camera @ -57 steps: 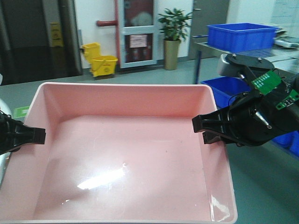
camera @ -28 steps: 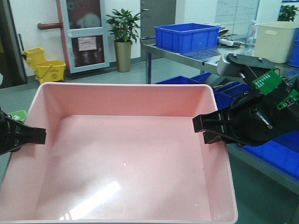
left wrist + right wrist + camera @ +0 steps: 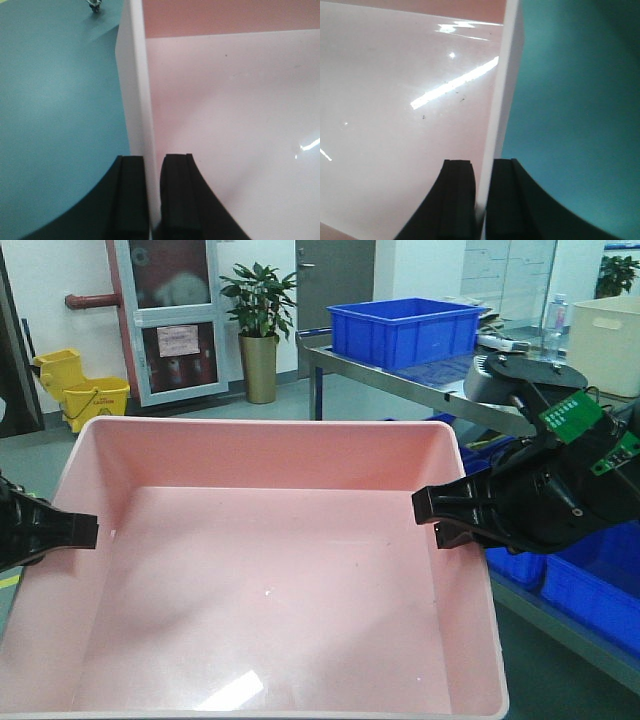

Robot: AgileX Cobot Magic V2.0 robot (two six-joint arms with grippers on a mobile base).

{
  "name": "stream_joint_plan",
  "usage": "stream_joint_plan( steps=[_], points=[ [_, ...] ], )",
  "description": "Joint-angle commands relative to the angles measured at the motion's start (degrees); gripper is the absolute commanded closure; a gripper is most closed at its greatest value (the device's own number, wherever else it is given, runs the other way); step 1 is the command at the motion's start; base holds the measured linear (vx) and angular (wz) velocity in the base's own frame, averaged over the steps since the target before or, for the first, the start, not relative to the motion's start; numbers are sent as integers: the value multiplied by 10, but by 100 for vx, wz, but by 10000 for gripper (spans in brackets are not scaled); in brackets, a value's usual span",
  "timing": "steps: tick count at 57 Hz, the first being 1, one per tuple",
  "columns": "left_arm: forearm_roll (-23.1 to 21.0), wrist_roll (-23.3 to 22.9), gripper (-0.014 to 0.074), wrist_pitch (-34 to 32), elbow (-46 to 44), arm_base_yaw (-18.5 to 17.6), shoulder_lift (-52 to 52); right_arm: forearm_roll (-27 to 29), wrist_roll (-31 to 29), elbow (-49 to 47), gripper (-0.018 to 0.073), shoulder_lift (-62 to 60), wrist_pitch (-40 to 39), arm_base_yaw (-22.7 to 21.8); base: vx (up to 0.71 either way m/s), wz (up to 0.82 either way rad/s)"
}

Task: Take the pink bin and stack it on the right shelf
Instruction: 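Hold the pink bin with both grippers while driving to the table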

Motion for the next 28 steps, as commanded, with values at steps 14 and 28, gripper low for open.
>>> stream_joint_plan(
  steps=[14,28],
  points=[
    [9,6,598,-44,-18,3,-20,-39,-13,-17,568,-21,-36,-10,45,11],
    [9,6,598,-44,-18,3,-20,-39,-13,-17,568,-21,-36,-10,46,2]
  ],
)
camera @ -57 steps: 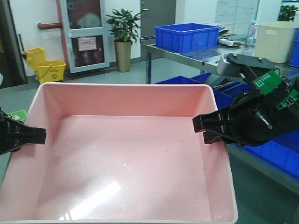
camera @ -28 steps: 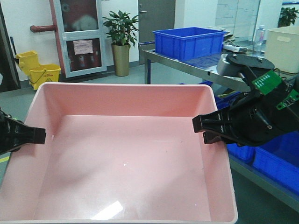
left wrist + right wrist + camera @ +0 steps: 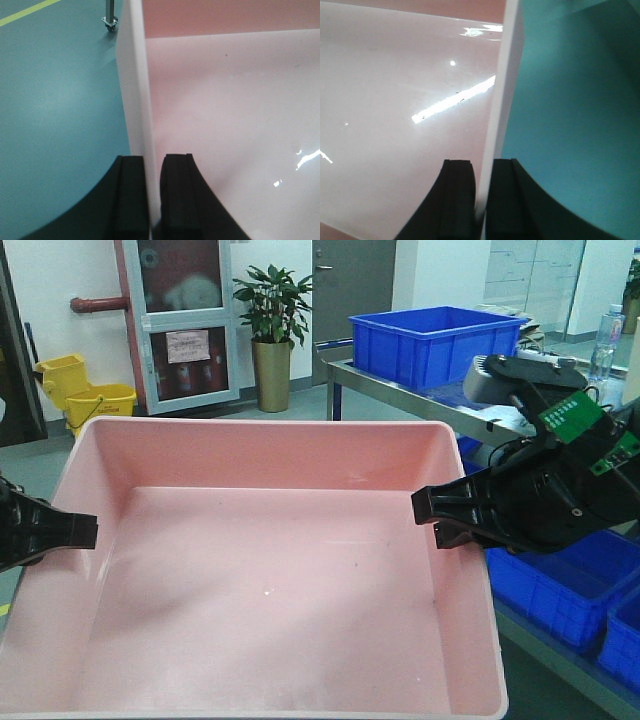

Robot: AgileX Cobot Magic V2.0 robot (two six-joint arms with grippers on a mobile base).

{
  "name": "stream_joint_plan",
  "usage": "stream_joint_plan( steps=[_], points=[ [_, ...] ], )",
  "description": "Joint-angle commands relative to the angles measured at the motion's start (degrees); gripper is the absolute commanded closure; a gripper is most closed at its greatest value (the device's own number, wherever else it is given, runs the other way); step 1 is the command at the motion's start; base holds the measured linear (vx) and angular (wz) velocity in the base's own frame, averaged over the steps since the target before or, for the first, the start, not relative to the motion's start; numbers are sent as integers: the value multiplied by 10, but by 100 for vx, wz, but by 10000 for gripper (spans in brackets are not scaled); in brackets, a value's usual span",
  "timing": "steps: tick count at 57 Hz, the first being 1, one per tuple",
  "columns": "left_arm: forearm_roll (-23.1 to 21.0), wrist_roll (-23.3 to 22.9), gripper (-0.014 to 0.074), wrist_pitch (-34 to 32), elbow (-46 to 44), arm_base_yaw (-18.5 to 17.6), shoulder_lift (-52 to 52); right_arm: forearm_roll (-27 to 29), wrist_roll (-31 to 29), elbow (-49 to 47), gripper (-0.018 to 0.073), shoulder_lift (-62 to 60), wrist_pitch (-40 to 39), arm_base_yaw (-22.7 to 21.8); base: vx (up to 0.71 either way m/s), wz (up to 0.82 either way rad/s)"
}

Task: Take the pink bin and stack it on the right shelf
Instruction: 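Hold the pink bin with both grippers while driving to the table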

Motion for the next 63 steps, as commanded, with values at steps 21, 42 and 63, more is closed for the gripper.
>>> stream_joint_plan(
  steps=[21,42,63],
  points=[
    [8,6,598,-44,-18,3,-20,-39,-13,-17,568,-21,-36,-10,49,-11],
    [8,6,598,-44,-18,3,-20,-39,-13,-17,568,-21,-36,-10,49,-25],
    [8,6,598,-44,-18,3,-20,-39,-13,-17,568,-21,-36,-10,44,-30]
  ],
)
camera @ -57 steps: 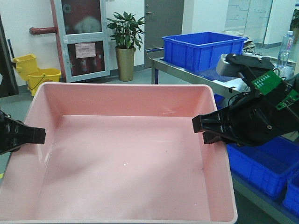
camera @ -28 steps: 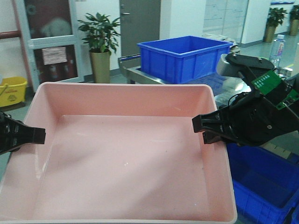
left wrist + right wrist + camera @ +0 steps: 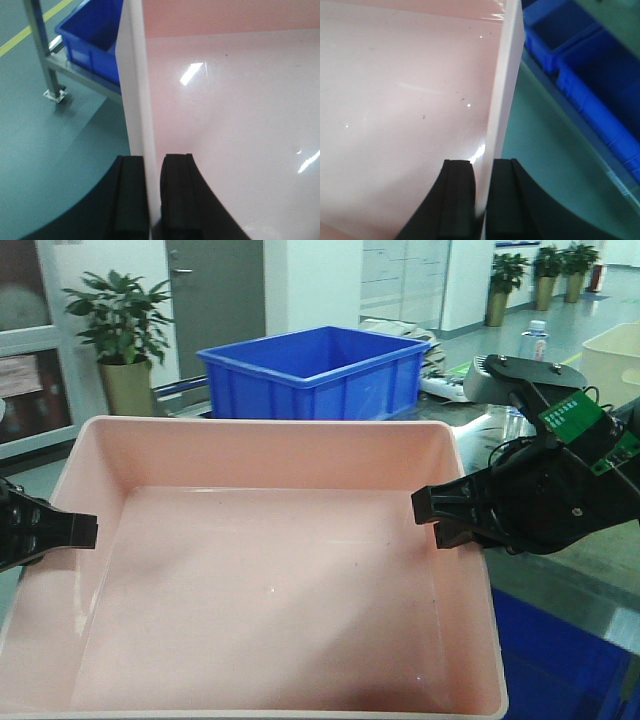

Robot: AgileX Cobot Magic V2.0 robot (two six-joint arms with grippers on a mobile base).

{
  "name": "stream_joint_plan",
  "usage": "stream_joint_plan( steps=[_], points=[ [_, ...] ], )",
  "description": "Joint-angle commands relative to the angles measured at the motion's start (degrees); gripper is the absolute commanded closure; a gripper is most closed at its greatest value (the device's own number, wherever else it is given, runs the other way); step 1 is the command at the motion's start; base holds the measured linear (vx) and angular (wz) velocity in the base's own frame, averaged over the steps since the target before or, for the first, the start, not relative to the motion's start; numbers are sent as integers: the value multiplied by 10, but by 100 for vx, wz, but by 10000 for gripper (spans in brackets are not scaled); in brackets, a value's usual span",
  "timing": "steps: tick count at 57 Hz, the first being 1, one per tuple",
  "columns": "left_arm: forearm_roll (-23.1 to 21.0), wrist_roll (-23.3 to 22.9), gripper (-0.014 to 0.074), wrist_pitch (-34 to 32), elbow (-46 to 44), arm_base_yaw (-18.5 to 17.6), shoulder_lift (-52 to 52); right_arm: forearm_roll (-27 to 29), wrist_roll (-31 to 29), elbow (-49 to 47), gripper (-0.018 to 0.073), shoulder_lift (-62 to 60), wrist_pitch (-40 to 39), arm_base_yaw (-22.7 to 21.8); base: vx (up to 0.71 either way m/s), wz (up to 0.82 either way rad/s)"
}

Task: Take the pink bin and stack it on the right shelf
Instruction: 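Hold the pink bin with both grippers while driving to the table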

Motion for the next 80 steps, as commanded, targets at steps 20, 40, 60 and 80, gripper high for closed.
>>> stream_joint_plan(
  steps=[20,40,60,80],
  points=[
    [8,6,598,-44,-18,3,-20,-40,-13,-17,568,-21,-35,-10,41,-40],
    [8,6,598,-44,-18,3,-20,-40,-13,-17,568,-21,-35,-10,34,-68],
    [8,6,598,-46,-18,3,-20,-40,-13,-17,568,-21,-35,-10,26,-74],
    [8,6,598,-46,-18,3,-20,-40,-13,-17,568,-21,-35,-10,12,-31]
  ],
)
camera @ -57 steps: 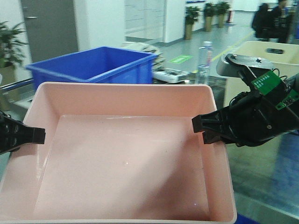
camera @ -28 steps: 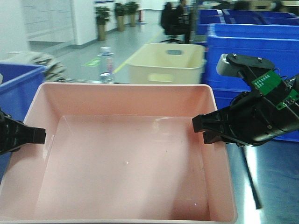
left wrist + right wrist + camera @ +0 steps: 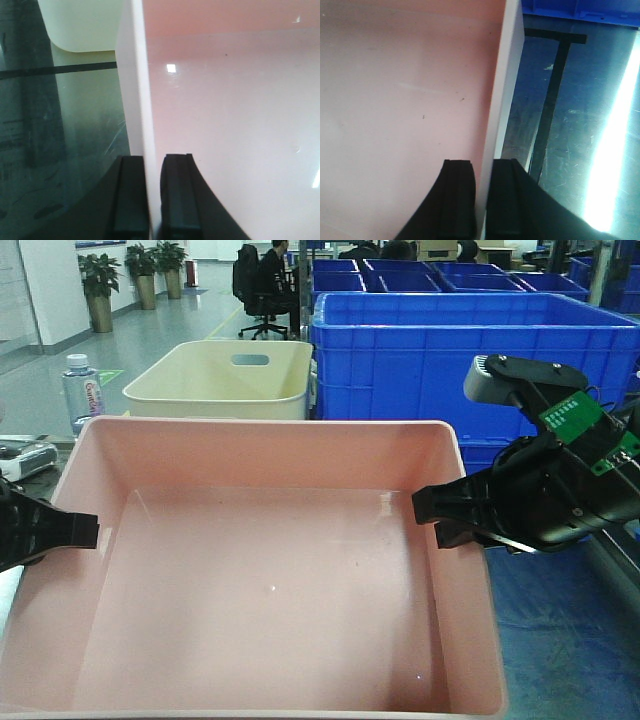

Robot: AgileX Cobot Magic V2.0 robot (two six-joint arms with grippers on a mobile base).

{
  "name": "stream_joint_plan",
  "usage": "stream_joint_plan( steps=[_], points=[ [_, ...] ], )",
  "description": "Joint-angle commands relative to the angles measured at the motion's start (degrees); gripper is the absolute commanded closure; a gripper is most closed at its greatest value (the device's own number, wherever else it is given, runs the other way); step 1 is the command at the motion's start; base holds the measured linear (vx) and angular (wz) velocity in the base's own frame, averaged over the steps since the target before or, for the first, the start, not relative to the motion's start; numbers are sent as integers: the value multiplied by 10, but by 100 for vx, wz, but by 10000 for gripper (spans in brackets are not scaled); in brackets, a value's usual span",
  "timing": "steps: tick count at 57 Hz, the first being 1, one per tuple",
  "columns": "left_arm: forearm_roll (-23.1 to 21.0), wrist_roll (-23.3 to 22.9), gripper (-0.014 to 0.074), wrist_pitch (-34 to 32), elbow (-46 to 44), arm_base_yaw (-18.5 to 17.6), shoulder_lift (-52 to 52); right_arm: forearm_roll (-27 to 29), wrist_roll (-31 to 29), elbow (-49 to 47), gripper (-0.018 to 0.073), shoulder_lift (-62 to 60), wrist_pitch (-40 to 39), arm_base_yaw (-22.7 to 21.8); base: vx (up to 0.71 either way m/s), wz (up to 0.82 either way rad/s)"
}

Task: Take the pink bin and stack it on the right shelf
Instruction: 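Hold the pink bin with both grippers while driving to the table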

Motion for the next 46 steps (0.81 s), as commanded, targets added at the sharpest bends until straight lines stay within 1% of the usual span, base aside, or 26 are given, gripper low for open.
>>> stream_joint_plan(
  steps=[1,37,46],
  points=[
    [10,6,598,-46,-18,3,-20,-38,-13,-17,568,-22,-35,-10,4,-11],
    [9,5,598,-46,-18,3,-20,-38,-13,-17,568,-22,-37,-10,1,-2],
    [9,3,598,-49,-18,3,-16,-19,-17,-17,568,-20,-42,-10,0,0]
  ],
)
